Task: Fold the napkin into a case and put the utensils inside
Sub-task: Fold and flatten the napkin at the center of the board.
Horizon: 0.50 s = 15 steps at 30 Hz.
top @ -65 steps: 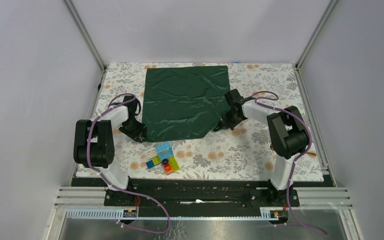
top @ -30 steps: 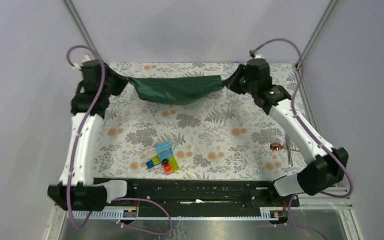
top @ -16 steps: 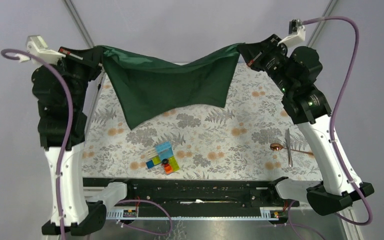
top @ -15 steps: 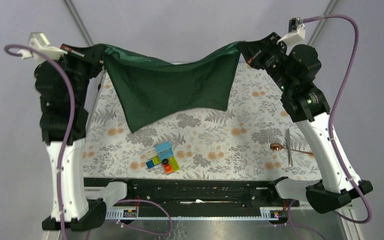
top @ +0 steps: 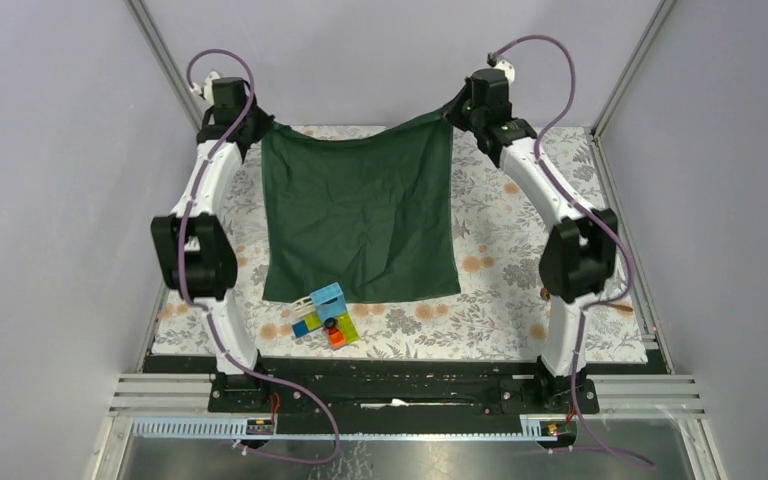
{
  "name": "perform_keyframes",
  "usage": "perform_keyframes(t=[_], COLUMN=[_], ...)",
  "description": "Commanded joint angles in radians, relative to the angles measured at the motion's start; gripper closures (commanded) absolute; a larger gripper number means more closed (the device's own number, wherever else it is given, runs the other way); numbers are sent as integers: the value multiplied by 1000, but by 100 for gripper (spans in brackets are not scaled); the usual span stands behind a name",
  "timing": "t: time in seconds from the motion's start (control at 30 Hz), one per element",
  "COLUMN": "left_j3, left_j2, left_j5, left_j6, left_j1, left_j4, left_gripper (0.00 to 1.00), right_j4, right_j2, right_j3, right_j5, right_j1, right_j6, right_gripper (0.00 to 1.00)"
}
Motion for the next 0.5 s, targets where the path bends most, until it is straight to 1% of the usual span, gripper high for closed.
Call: perform_keyframes(t=[0.0, 0.1, 0.2, 0.23, 0.27, 0.37, 0.47], left_j3=[173, 206, 139, 116, 107, 101, 94], left_j2=[168, 271, 322, 332, 343, 370, 363], left_j5=[55, 95, 142, 162, 173, 193, 202], left_j6=[42, 5, -37, -41, -42, -41, -24], left_j1=[14, 31, 51, 56, 60, 65, 66], left_j4=[140, 172, 249, 296, 306, 297, 253], left_gripper=[100, 100, 100, 100, 100, 100, 100], right_j4=[90, 59, 70, 87, 89, 65, 19], right_j2=[181, 332, 411, 426, 439, 468, 457], right_j3=[155, 279, 320, 324, 330, 359, 353], right_j5=[-50, -107, -151, -164, -172, -208, -240], right_j1=[-77, -110, -132, -136, -137, -141, -141], right_j6=[7, 33, 58, 60, 58, 57, 58], right_gripper=[100, 100, 100, 100, 100, 100, 100])
